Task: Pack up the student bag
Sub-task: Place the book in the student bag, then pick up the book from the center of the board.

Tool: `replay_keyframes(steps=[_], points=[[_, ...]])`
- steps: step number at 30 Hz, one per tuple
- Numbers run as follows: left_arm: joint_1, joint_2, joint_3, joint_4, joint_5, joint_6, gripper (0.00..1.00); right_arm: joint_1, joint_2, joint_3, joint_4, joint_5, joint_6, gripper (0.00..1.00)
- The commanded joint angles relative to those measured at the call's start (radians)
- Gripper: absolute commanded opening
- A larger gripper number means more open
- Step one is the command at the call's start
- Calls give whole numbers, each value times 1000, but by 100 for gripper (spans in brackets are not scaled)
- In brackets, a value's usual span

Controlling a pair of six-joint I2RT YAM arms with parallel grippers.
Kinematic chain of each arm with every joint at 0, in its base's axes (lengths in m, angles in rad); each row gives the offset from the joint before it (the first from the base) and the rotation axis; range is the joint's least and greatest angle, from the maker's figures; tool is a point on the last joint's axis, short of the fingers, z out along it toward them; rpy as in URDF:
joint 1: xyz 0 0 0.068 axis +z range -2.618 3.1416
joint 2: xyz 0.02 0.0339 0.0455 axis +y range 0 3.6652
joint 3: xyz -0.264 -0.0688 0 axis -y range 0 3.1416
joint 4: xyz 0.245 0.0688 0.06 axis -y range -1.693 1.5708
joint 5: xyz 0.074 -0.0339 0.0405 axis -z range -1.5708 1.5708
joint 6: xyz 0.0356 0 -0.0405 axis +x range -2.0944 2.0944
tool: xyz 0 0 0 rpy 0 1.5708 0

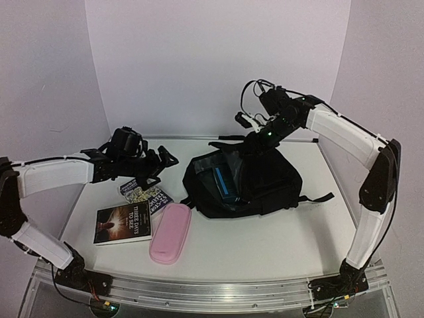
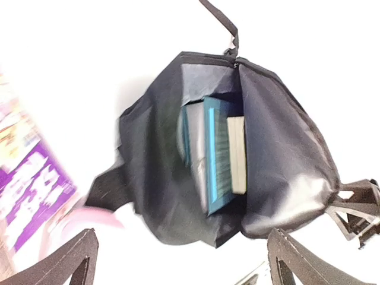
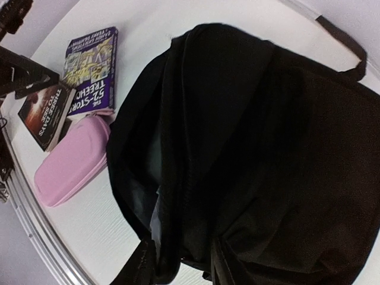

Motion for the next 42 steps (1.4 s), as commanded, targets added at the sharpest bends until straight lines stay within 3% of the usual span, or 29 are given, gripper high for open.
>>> replay_keyframes(steps=[1, 7, 13, 17, 21, 27, 42], points=[[10, -186, -89, -161, -88, 23, 100, 68, 15, -8, 5, -62, -1, 63], [17, -377, -216, -333, -155, -52, 100, 158, 86, 53, 14, -88, 25, 80], [18, -570, -311, -523, -248, -155, 100, 224, 189, 123, 31, -150, 70, 83], [18, -604, -338, -557, -302, -180, 100, 251, 239, 153, 68, -164, 95, 84], [47, -536, -313, -496, -322, -143, 100, 265, 305, 204, 74, -187, 146, 83], [100, -424, -369, -335, -181, -155, 100, 295, 344, 204, 81, -201, 165, 82], [100, -475, -469, -311, -126, -243, 100, 322, 388, 215, 89, -209, 175, 82]])
